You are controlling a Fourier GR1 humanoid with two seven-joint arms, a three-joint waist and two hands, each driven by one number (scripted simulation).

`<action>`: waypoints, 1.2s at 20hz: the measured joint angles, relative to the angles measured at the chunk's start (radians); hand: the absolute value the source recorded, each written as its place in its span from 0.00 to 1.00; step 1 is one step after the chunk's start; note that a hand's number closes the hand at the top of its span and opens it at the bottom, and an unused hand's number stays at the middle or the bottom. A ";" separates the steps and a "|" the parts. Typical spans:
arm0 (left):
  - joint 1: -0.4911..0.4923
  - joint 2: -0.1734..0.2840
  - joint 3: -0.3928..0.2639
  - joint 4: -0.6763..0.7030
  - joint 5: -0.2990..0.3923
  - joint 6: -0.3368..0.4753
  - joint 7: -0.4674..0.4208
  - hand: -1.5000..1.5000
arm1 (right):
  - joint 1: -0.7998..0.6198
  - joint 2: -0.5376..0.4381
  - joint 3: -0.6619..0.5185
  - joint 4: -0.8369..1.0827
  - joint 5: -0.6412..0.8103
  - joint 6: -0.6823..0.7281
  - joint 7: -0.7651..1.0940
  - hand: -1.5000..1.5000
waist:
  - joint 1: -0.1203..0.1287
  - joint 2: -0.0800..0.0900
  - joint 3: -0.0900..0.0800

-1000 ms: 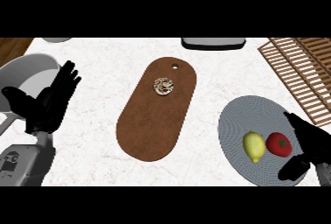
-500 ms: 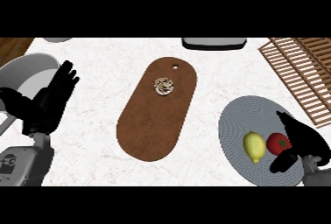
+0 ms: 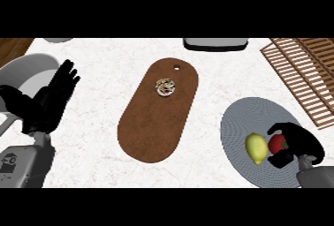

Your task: Pick the tomato from the placemat and place it in the tiered shelf

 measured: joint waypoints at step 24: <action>0.009 -0.031 0.014 0.000 -0.029 -0.006 -0.006 0.50 | -0.151 0.409 0.280 -0.251 0.201 -0.173 -0.030 1.00 | -0.003 0.000 0.005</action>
